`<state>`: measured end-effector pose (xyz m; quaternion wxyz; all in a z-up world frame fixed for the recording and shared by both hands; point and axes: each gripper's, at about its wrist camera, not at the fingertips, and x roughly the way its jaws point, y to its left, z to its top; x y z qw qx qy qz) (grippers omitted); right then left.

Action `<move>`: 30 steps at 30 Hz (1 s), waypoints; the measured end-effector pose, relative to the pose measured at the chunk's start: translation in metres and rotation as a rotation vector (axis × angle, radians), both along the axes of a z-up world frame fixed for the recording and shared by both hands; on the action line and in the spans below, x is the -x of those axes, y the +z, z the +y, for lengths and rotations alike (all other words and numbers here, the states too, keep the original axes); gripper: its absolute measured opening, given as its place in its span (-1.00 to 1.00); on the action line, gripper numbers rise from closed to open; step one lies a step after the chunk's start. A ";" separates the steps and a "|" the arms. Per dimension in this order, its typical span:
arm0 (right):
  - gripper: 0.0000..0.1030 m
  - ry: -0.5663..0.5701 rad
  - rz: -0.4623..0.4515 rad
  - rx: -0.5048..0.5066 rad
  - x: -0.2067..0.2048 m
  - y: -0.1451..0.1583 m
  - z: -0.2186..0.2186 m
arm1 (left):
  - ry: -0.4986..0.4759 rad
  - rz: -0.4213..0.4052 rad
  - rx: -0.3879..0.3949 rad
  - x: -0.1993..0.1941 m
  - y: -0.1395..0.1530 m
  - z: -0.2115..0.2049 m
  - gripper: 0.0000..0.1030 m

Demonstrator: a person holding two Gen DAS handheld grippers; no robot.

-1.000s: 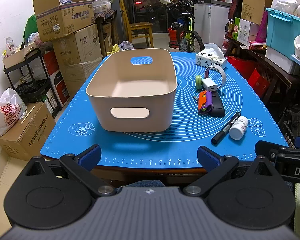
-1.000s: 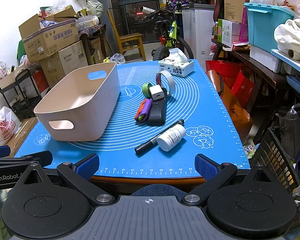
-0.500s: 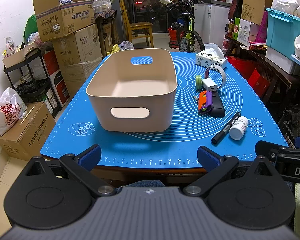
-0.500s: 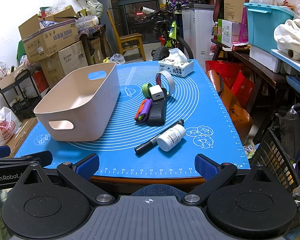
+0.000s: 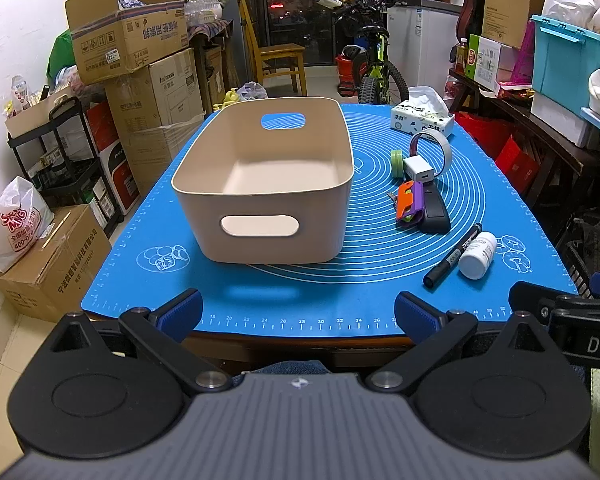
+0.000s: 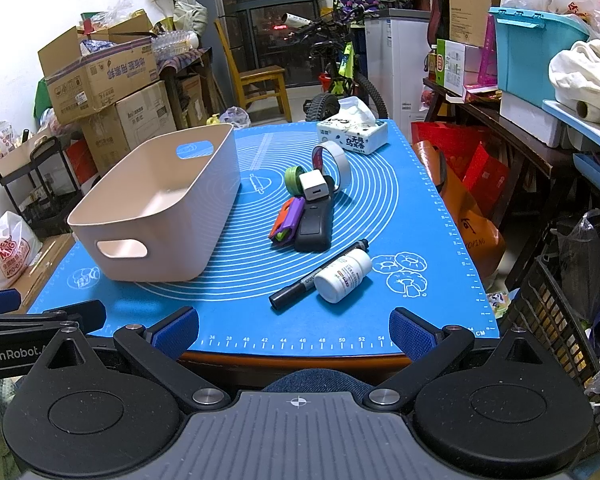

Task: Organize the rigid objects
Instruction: 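Move the left tool onto the beige bin rim while the right tool approaches the white bottle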

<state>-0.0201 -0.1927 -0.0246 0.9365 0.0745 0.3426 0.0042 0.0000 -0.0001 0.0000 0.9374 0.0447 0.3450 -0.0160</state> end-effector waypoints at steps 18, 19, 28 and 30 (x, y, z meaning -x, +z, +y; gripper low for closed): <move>0.95 -0.008 -0.001 -0.061 -0.003 0.010 -0.003 | 0.014 -0.030 -0.062 -0.003 0.022 0.010 0.96; 0.95 -0.006 -0.004 -0.060 -0.004 0.012 -0.003 | 0.014 -0.037 -0.071 -0.004 0.027 0.013 0.96; 0.95 -0.022 -0.031 -0.073 -0.029 0.027 -0.009 | 0.048 -0.075 -0.052 -0.037 0.054 0.044 0.97; 0.95 -0.029 -0.032 -0.068 -0.037 0.028 -0.011 | 0.048 -0.056 -0.045 -0.051 0.055 0.053 0.97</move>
